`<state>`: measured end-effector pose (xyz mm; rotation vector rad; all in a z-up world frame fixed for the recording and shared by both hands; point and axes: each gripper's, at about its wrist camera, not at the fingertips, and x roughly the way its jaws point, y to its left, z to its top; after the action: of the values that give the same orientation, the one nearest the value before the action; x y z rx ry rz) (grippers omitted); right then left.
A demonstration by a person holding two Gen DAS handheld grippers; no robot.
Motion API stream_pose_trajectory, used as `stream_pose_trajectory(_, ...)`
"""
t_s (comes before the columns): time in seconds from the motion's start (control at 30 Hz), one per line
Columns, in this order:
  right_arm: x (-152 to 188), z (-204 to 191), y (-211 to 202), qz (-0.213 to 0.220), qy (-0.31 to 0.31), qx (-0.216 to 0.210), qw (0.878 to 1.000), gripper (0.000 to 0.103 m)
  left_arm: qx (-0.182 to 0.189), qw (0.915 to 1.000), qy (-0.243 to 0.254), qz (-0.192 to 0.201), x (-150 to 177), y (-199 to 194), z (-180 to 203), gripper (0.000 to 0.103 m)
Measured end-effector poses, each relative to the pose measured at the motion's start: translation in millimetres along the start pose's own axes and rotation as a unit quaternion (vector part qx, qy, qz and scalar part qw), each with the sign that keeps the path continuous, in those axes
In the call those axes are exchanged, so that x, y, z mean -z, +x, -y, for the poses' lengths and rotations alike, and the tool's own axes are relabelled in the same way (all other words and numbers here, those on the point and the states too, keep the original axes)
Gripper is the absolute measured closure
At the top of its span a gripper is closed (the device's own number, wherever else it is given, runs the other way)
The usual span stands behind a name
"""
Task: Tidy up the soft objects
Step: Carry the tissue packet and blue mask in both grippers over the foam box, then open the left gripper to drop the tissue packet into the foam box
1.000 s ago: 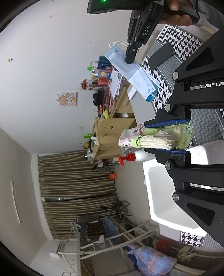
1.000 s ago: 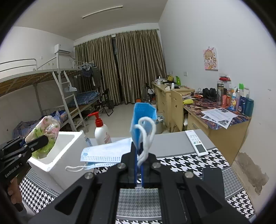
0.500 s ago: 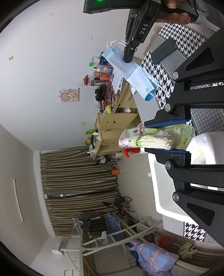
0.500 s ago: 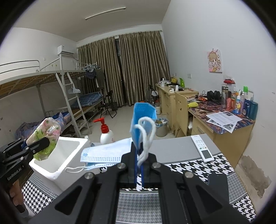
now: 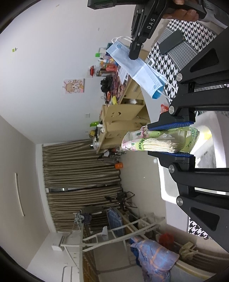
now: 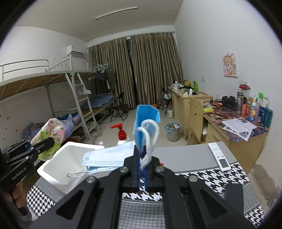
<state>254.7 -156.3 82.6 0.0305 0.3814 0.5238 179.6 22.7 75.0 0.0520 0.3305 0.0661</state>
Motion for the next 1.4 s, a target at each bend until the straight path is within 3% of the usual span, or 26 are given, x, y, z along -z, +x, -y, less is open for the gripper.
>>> stream_pose_trajectory(0.57, -1.5, -21.3, 13.5, -0.011, -0.016, -0.023, 1.0, 0.098, -0.031, 0.9991, -0.016, -0.024, 8.6, 13.1, -23.3, 0.08)
stream_pose_trajectory(1.4, -1.0, -32.2, 22.4, -0.018, -0.022, -0.022, 0.999, 0.098, -0.024, 0.997, -0.028, -0.068, 22.9, 41.7, -39.4, 0.08)
